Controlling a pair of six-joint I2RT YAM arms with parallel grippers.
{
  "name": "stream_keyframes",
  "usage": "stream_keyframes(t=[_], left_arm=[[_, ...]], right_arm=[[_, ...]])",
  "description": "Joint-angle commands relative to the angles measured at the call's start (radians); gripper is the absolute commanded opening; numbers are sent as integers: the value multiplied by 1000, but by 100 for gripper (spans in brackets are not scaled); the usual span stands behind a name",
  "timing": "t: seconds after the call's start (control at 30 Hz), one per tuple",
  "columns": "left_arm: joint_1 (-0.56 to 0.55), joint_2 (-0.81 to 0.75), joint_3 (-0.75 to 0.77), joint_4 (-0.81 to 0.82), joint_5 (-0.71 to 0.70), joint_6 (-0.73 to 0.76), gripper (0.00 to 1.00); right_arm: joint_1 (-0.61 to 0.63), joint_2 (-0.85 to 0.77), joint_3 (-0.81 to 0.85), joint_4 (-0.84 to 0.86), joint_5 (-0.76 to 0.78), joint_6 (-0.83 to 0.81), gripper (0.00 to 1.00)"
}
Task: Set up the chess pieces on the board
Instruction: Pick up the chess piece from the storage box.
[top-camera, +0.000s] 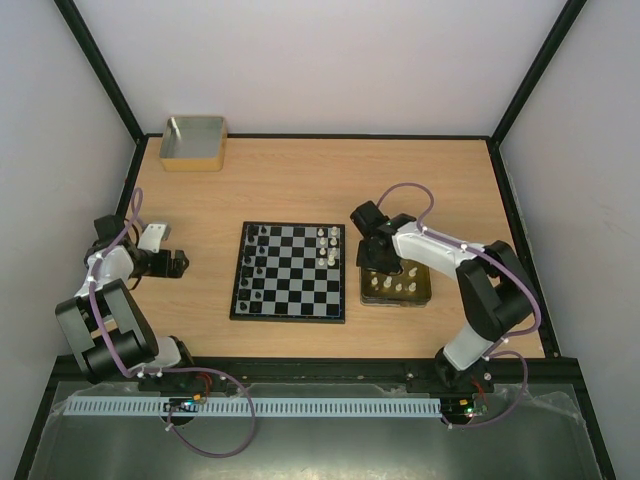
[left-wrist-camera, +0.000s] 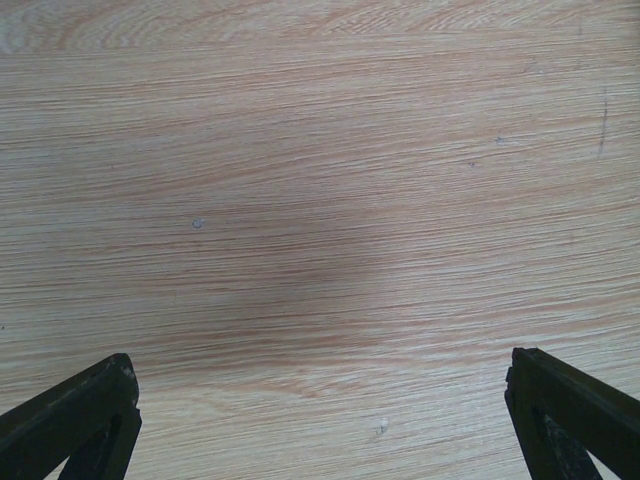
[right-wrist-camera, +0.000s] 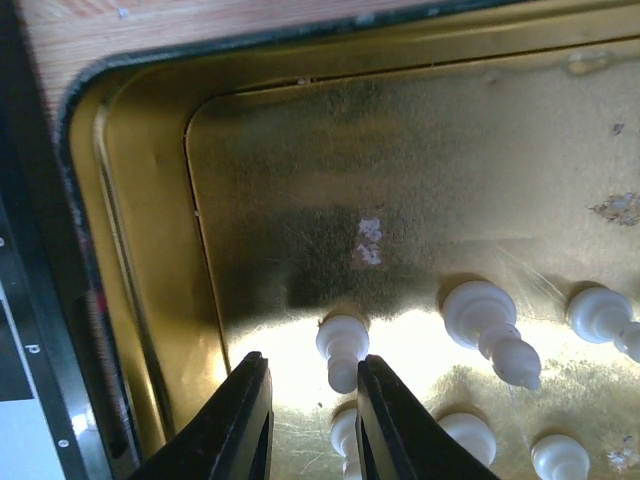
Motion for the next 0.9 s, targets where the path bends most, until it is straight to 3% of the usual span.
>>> stream_keyframes(t=[0.0, 0.27, 0.87], left_arm=[[-4, 4, 5, 2, -4, -8, 99], [-5, 2, 10, 0, 5, -17, 99], [-26, -9, -5, 4, 13, -25, 99]], right_arm=[[1, 19, -27, 29, 5, -11, 23], [0, 35, -49, 51, 14, -10, 22], [-4, 20, 15, -33, 98, -27, 5]])
